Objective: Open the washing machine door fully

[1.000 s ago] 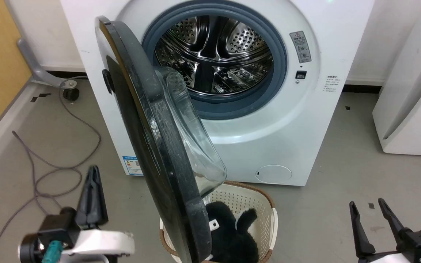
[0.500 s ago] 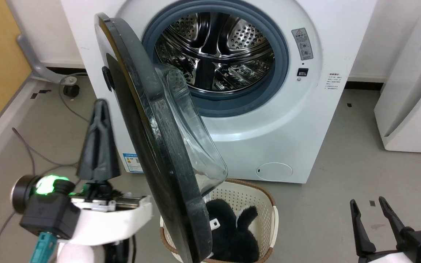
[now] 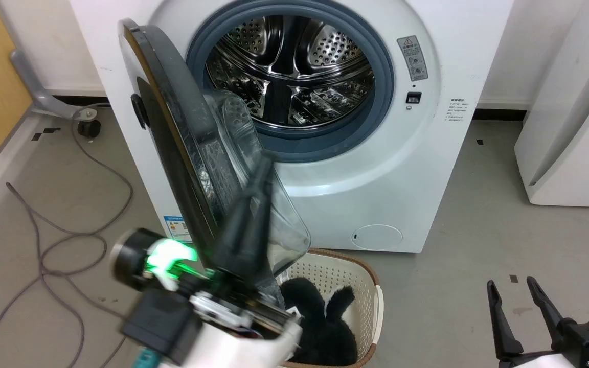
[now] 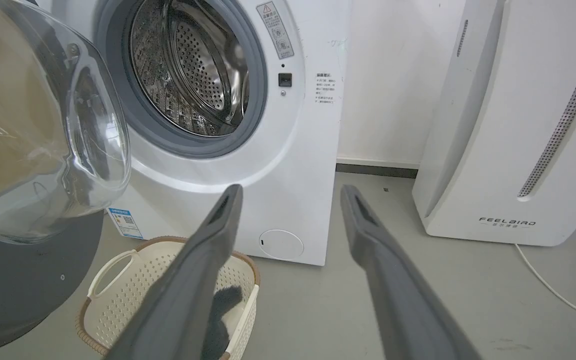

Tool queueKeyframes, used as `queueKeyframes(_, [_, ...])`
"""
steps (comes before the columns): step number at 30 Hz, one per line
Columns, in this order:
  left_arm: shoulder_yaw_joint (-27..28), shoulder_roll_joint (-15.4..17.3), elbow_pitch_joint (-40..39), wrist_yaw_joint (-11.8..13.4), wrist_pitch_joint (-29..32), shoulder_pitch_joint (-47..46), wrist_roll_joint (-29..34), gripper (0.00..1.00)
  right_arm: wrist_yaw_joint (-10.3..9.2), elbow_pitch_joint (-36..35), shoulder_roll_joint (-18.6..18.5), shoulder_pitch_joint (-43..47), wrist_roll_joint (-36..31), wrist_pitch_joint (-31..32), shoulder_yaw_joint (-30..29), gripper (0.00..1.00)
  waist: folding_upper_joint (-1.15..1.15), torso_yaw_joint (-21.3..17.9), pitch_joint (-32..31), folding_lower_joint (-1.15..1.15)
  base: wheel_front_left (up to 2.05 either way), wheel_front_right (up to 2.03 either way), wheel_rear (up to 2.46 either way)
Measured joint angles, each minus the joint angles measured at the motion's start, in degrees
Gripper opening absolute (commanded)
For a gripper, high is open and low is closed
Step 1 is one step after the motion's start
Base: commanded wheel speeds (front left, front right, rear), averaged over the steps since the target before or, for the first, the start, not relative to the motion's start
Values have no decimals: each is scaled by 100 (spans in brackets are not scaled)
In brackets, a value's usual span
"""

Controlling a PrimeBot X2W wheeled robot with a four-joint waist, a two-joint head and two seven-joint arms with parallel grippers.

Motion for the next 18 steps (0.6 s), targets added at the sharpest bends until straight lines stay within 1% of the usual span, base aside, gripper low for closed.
queueKeyframes(4, [-477, -1, 90, -62, -4, 39, -42, 0, 0, 7, 0, 0, 0, 0, -10, 100, 0, 1, 8, 0, 0, 0, 0])
queueKeyframes(10, [-998, -1, 409, -134, -4, 198, -93, 0, 0, 29, 1, -4, 10, 0, -9, 100, 0, 25, 41, 0, 0, 0, 0])
queueKeyframes(14, [-1223, -1, 665, -197, -4, 364, -83, 0, 0, 54, 1, -5, 42, 0, 20, 100, 0, 25, 57, 0, 0, 0, 0])
queueKeyframes(18, [-1281, -1, 864, -205, -4, 565, -31, 0, 0, 66, 1, -5, 48, 0, 21, 100, 0, 28, 63, 0, 0, 0, 0])
